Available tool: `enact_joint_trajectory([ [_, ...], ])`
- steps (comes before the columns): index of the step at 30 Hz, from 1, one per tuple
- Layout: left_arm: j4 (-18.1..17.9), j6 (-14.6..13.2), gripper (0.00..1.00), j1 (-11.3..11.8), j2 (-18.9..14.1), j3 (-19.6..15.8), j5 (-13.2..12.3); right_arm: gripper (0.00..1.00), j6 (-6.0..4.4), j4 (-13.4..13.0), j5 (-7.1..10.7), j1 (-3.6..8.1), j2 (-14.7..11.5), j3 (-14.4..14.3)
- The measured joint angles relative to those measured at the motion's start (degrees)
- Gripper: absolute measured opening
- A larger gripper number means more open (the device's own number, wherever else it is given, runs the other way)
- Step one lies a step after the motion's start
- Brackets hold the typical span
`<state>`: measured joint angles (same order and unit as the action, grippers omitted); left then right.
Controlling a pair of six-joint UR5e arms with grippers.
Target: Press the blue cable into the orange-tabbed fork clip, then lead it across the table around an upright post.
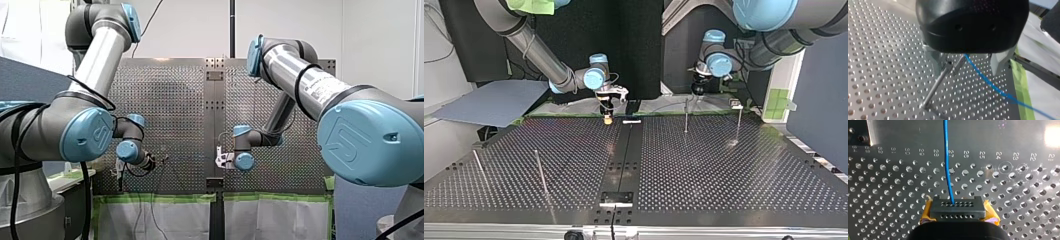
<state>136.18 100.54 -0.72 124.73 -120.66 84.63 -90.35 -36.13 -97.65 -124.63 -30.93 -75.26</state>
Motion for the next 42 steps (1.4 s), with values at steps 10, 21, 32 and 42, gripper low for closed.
enact_joint_trajectory([
  [10, -0.9, 0.0, 0.97, -2.7, -0.1, -0.2, -0.7, 0.00, -0.01, 0.1, 0.00, 0.00, 0.1, 0.0],
  [21, -2.2, -0.1, 0.97, -3.3, -0.2, -0.2, 0.4, 0.00, -0.01, 0.1, 0.00, 0.00, 0.2, 0.0],
  [32, -2.7, -0.1, 0.97, -3.3, -0.2, -0.2, 1.5, 0.00, -0.01, 0.1, 0.07, 0.03, 0.2, 0.0],
  [42, -2.6, -0.1, 0.97, -3.3, -0.2, -0.2, 1.8, 0.00, -0.03, 0.1, 0.49, 0.04, 0.3, 0.0],
])
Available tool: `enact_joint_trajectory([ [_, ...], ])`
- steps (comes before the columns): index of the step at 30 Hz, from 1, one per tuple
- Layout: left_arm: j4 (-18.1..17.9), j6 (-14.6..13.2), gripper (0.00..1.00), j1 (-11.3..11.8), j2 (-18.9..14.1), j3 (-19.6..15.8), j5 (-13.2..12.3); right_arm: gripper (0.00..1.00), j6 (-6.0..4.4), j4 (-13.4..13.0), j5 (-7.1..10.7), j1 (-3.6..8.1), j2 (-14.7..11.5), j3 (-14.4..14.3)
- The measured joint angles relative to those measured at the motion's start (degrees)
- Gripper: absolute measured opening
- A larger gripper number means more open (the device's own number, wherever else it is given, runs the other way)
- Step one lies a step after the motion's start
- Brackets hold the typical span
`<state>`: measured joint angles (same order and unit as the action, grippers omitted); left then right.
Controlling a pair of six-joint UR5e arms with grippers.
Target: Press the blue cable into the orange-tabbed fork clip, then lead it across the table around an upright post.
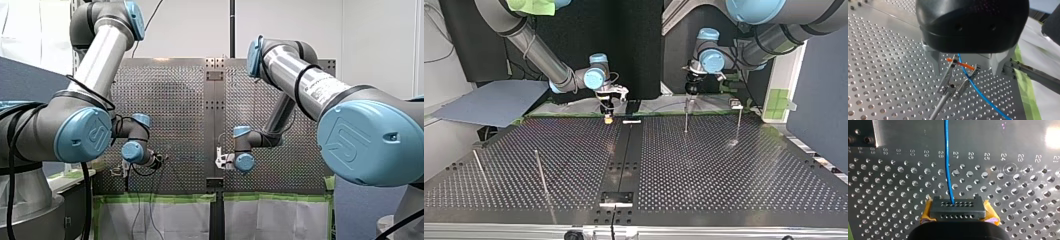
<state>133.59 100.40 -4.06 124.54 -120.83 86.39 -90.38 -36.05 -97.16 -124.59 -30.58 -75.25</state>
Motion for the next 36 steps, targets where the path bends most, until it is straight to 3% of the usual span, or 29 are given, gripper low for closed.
enact_joint_trajectory([
  [18, 0.6, -0.7, 0.97, -0.8, -1.5, 0.0, 0.0, 0.00, 0.23, 0.0, 0.03, -0.01, 0.3, 0.0],
  [25, -0.7, 1.9, 0.97, -4.1, -4.5, 0.0, 1.5, 0.00, 0.27, 0.0, 0.03, -0.01, 0.4, 0.0],
  [36, -6.0, 7.8, 0.99, -10.1, -4.8, 0.0, 4.8, 0.00, 0.06, -0.1, 0.03, 0.00, 0.5, 0.0],
])
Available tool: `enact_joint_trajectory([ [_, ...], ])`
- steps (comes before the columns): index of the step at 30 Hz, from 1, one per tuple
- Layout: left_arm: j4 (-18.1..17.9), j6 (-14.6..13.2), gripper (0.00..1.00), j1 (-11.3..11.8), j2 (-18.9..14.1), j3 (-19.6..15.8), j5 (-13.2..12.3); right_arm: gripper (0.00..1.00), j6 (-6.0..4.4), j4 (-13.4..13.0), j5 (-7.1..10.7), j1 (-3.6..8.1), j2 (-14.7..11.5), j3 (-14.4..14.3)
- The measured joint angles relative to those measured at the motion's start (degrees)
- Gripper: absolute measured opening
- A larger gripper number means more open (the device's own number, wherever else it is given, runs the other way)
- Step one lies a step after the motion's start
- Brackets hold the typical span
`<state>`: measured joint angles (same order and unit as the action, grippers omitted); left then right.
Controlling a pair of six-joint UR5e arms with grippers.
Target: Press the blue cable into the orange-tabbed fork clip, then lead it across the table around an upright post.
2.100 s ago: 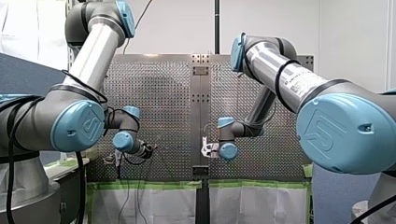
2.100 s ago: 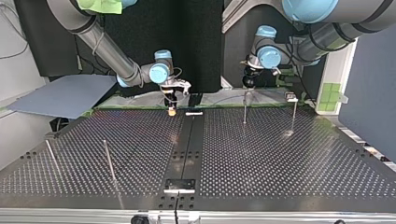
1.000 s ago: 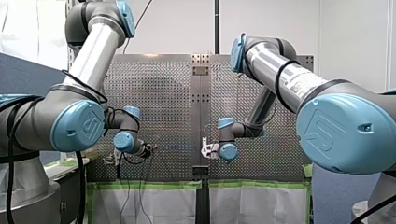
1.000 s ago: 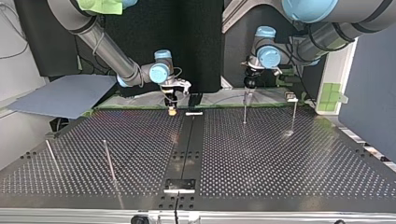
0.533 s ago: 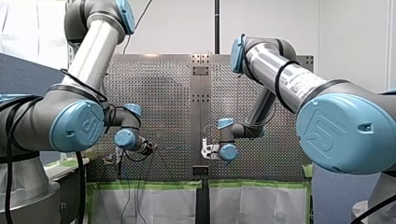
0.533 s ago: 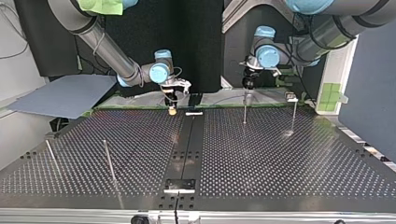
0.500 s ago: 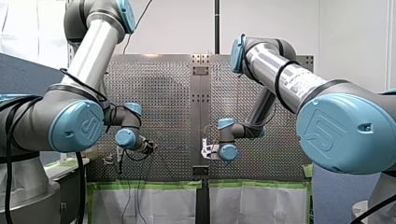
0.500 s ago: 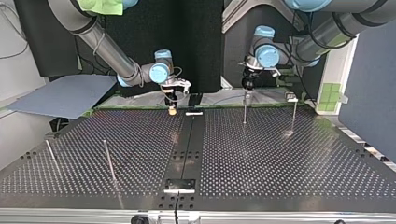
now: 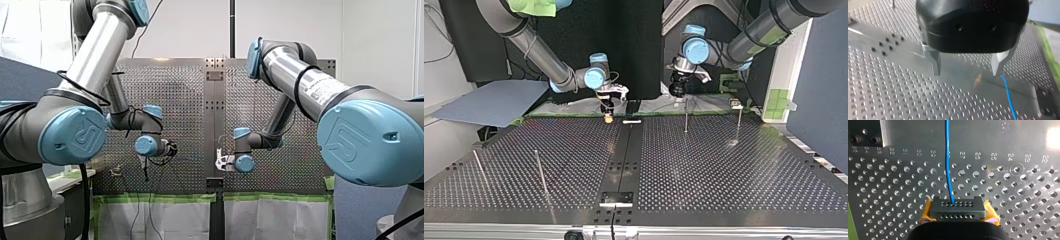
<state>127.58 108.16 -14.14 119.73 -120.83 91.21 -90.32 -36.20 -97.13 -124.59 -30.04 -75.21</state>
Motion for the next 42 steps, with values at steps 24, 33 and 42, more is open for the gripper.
enact_joint_trajectory([
  [24, -4.0, -0.4, 0.99, -0.2, 6.2, 0.8, 4.1, 0.00, 0.01, -0.1, 0.06, -0.01, 0.2, 0.0],
  [33, -4.0, -0.5, 0.99, -0.1, 6.4, 2.7, 3.6, 0.00, 0.12, 0.0, 0.09, -0.01, 0.2, 0.0],
  [42, -3.9, -0.5, 0.99, 0.6, 6.4, 3.3, 3.5, 0.00, 0.13, 0.1, 0.09, -0.01, 0.2, 0.0],
])
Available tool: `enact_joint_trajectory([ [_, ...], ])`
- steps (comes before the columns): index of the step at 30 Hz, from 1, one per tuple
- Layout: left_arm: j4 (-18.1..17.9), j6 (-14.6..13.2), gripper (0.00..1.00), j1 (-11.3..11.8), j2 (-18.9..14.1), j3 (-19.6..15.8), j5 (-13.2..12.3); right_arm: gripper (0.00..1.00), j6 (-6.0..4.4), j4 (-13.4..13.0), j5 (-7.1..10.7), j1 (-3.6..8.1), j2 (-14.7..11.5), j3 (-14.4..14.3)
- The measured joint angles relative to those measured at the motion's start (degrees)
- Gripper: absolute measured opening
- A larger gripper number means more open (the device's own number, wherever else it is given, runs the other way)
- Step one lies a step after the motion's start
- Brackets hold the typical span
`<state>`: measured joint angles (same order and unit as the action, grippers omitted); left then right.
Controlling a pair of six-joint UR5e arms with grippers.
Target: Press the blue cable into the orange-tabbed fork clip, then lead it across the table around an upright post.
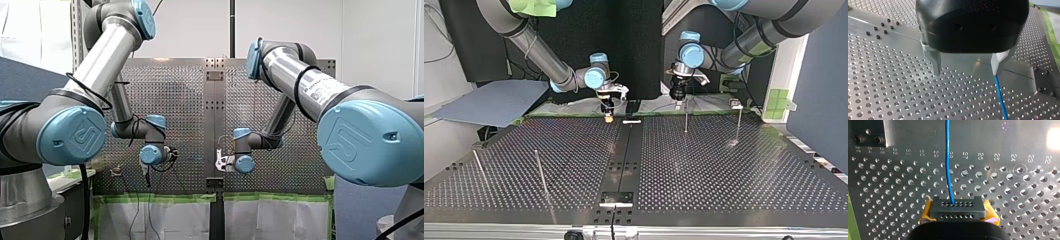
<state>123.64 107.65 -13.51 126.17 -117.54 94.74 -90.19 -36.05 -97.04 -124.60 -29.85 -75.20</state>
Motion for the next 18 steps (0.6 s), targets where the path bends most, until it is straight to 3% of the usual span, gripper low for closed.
enact_joint_trajectory([
  [9, 0.3, -0.1, 0.99, 0.2, 0.3, 0.0, -0.2, 0.00, -0.19, -0.1, -0.01, -0.01, 0.1, 0.0],
  [18, 0.2, -2.1, 0.99, -0.2, 4.6, 2.1, 1.1, 0.00, -0.34, -0.2, 0.37, -0.01, 0.1, 0.0],
])
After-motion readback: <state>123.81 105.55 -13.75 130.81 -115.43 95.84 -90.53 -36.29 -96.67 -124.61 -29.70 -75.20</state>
